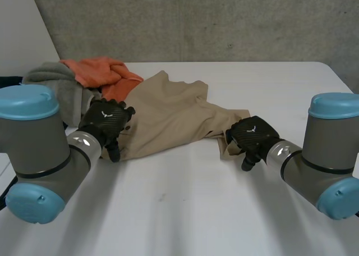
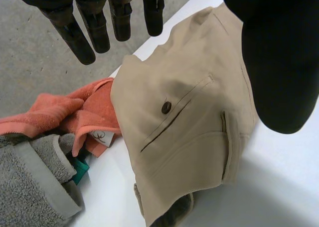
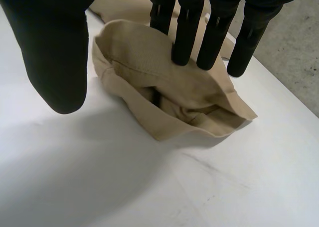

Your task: Fold the laundry.

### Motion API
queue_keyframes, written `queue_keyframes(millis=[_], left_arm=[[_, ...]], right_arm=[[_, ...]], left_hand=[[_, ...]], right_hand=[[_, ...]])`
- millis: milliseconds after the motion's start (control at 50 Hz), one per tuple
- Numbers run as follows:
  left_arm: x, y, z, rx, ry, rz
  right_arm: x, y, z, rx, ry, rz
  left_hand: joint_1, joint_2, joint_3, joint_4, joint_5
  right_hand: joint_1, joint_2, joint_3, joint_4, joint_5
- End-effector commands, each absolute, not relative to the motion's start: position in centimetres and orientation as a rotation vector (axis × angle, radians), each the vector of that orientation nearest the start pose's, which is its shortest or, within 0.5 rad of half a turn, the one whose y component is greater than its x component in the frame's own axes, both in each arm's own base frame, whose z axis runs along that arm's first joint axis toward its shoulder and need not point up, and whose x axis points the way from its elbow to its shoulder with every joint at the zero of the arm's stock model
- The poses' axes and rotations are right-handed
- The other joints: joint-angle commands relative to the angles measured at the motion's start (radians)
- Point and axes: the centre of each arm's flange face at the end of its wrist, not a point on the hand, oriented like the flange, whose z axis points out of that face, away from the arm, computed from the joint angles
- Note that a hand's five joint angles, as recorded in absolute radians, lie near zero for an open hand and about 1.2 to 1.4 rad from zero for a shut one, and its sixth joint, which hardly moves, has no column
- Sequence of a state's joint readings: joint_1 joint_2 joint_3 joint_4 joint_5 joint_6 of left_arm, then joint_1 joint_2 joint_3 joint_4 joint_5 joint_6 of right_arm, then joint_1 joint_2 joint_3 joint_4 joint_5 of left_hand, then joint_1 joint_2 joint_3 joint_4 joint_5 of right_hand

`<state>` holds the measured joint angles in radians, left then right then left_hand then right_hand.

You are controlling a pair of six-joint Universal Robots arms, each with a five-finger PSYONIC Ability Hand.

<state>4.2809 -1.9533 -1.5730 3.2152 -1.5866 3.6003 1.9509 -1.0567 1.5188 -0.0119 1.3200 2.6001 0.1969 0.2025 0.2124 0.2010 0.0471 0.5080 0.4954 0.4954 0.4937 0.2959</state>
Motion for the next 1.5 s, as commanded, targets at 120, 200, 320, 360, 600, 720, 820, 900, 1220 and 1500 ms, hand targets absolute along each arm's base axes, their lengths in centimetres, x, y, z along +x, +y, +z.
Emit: queue_keyframes(millis=[120,200,320,360,600,720,820,900,1220,1500], left_arm=[[-26.6,-29.6,16.5,1.034,2.302,-1.767],[-27.0,-30.7,14.3,1.071,2.339,-1.671],[-26.9,-31.9,13.7,1.084,2.335,-1.581],[-27.0,-32.5,14.4,1.046,2.306,-1.612],[-29.5,-34.6,32.0,0.482,1.762,-2.333],[-35.3,-30.4,39.5,0.580,1.379,-2.807],[-39.9,-28.1,38.0,0.759,1.382,-2.917],[-44.7,-24.0,33.1,1.048,1.580,-2.946],[-43.9,-19.2,31.3,1.247,1.890,-2.787],[-31.1,-24.5,28.3,0.835,2.168,-2.225]], right_arm=[[25.2,-25.4,19.1,-1.227,2.224,-1.628],[24.7,-25.5,19.1,-1.196,2.237,-1.630],[23.4,-26.2,18.4,-1.152,2.283,-1.631],[23.2,-26.4,18.3,-1.149,2.286,-1.634],[22.2,-27.6,20.0,-1.097,2.270,-1.727],[21.5,-28.7,20.4,-1.021,2.291,-1.758],[20.4,-29.9,20.7,-0.931,2.329,-1.790],[19.3,-30.9,20.5,-0.850,2.375,-1.798],[19.2,-31.3,20.2,-0.829,2.407,-1.786],[25.5,-23.3,24.9,-1.086,2.230,-1.627]], left_hand=[[0.157,0.152,0.142,0.153,0.132],[0.193,0.187,0.177,0.188,0.168],[1.156,1.150,1.140,1.152,1.131],[1.199,1.194,1.184,1.195,1.175],[1.199,1.194,1.184,1.195,1.175],[1.199,1.194,1.184,1.195,1.175],[1.199,1.194,1.184,1.195,1.175],[1.199,1.194,1.184,1.195,1.175],[-0.022,-0.028,-0.038,-0.026,-0.047],[-0.022,-0.028,-0.038,-0.026,-0.047]], right_hand=[[-0.163,-0.150,-0.151,-0.149,-0.126],[-0.166,-0.153,-0.154,-0.152,-0.129],[-0.169,-0.156,-0.156,-0.155,-0.132],[-0.169,-0.156,-0.156,-0.155,-0.132],[-0.169,-0.156,-0.156,-0.155,-0.132],[-0.169,-0.156,-0.156,-0.155,-0.132],[-0.169,-0.156,-0.156,-0.155,-0.132],[-0.169,-0.156,-0.156,-0.155,-0.132],[-0.222,-0.209,-0.209,-0.207,-0.184],[-0.269,-0.256,-0.256,-0.255,-0.231]])
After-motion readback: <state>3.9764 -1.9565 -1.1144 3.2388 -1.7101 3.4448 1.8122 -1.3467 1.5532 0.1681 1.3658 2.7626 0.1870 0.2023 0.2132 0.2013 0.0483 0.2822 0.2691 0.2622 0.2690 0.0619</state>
